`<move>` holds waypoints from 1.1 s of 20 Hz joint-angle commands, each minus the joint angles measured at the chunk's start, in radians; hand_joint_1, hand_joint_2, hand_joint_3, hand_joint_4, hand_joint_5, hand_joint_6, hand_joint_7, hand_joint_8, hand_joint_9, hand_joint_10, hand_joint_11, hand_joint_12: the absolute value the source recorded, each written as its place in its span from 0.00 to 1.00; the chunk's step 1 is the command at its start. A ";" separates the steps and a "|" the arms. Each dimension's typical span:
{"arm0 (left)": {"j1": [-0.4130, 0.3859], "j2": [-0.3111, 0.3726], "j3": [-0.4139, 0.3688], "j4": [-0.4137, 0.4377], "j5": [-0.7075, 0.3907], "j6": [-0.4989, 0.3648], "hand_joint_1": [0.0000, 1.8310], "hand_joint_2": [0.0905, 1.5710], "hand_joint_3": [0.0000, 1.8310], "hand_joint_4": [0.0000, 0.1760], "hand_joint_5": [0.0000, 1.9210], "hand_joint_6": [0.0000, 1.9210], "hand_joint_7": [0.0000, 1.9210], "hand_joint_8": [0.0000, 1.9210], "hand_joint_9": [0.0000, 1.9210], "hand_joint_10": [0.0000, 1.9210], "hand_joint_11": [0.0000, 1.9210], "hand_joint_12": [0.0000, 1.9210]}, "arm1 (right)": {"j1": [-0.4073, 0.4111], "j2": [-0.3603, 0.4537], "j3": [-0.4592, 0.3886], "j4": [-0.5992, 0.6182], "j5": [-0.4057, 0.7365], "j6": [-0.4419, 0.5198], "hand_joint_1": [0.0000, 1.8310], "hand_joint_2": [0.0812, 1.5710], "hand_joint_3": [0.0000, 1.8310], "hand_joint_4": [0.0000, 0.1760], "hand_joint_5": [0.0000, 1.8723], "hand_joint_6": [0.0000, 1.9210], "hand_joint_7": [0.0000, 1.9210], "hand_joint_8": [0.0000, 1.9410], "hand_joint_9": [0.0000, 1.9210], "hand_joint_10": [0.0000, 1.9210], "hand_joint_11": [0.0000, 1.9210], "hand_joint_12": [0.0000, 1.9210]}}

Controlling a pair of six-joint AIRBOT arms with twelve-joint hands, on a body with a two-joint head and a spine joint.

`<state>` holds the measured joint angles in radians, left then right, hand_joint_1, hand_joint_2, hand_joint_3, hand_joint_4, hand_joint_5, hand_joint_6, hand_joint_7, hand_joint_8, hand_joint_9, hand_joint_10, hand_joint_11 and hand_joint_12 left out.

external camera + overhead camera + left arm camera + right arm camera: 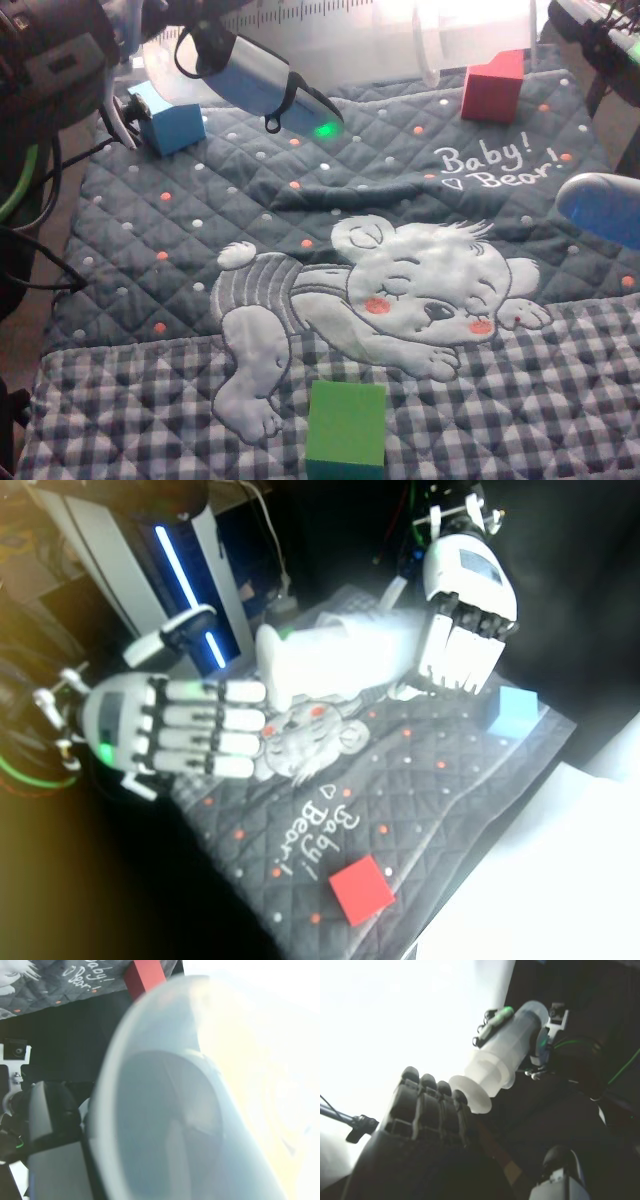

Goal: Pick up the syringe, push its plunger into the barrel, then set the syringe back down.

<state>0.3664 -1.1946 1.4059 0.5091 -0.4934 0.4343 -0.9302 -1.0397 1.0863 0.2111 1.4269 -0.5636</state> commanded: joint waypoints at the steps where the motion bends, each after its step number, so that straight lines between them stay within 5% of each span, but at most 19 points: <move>1: -0.021 -0.007 -0.004 -0.031 -0.107 -0.010 0.80 0.73 0.00 0.00 0.66 1.00 0.77 1.00 0.83 1.00 0.85 1.00 | 0.009 0.000 0.003 -0.008 0.121 0.011 0.00 0.50 0.00 0.00 0.00 0.00 0.00 0.00 0.00 0.00 0.00 0.00; 9: -0.021 -0.015 0.008 -0.021 -0.085 -0.010 0.73 0.75 0.00 0.00 0.60 1.00 0.72 1.00 0.80 1.00 0.83 1.00 | 0.023 -0.005 0.003 -0.037 0.120 0.037 0.00 0.55 0.01 0.00 0.00 0.00 0.00 0.00 0.00 0.00 0.00 0.00; 22: -0.049 -0.031 0.019 -0.010 -0.087 -0.010 0.84 0.72 0.00 0.00 0.68 1.00 0.79 1.00 0.85 1.00 0.86 1.00 | 0.053 -0.032 0.013 -0.059 0.084 0.040 0.00 0.55 0.01 0.01 0.01 0.00 0.00 0.00 0.00 0.00 0.00 0.00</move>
<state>0.3386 -1.2179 1.4261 0.5308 -0.4454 0.4408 -0.8856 -1.0710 1.0981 0.1871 1.4094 -0.5304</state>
